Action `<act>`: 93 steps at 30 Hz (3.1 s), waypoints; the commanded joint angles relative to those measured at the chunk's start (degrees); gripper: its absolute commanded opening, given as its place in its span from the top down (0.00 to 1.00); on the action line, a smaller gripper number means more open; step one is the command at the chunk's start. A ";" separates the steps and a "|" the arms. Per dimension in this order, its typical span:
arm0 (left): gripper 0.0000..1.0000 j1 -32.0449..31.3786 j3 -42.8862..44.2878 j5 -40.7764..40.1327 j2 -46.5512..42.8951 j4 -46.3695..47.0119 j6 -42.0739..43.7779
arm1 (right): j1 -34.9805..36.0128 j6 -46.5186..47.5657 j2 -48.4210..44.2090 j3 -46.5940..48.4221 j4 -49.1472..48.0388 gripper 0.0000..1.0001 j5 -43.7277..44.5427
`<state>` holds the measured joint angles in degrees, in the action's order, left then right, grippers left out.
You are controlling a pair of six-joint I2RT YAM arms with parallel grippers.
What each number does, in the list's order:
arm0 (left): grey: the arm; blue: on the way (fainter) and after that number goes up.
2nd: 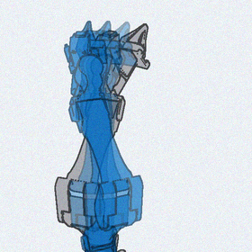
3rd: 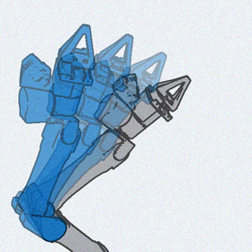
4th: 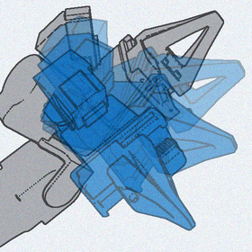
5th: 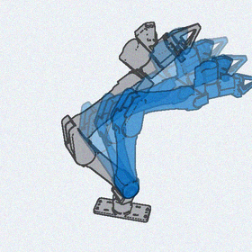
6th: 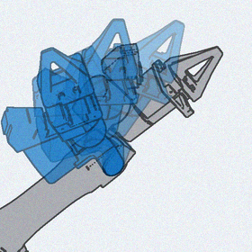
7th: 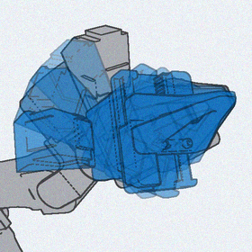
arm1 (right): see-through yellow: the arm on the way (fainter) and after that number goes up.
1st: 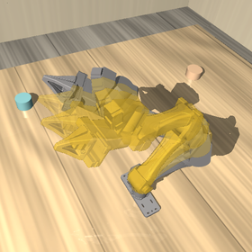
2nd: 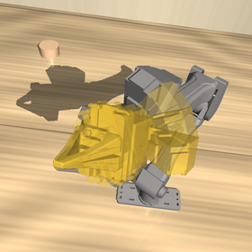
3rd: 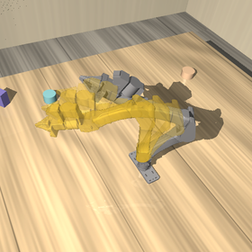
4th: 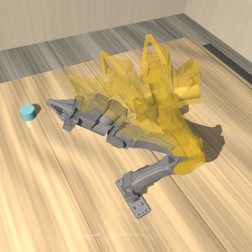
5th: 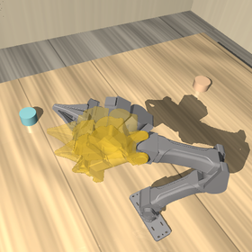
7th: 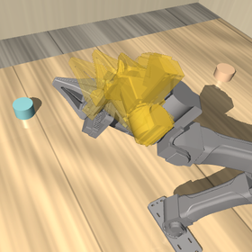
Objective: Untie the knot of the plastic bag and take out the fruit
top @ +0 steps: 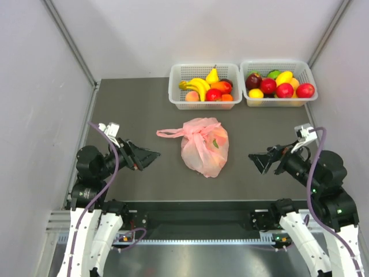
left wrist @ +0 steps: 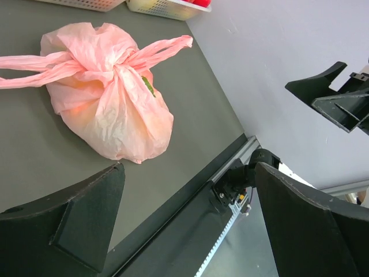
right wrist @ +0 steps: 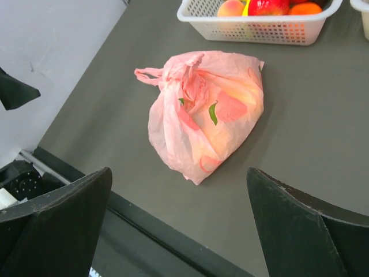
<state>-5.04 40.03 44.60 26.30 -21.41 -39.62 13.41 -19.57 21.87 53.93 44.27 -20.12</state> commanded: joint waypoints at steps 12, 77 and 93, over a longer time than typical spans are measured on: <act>0.01 -0.15 -3.11 -0.92 1.99 5.50 -2.92 | 19.43 0.15 20.28 -4.80 -17.11 0.00 23.03; 0.06 -31.00 18.76 -33.09 63.60 28.00 -2.14 | 42.05 21.33 41.60 -16.23 -38.47 1.00 33.48; 1.00 -27.93 17.27 -37.74 58.00 21.68 2.61 | 37.05 12.99 40.89 -13.59 -32.85 1.00 52.71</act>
<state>-35.38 56.34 10.44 90.04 2.20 -39.44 53.63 -2.22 62.35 36.71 9.15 24.01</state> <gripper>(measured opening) 0.012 0.005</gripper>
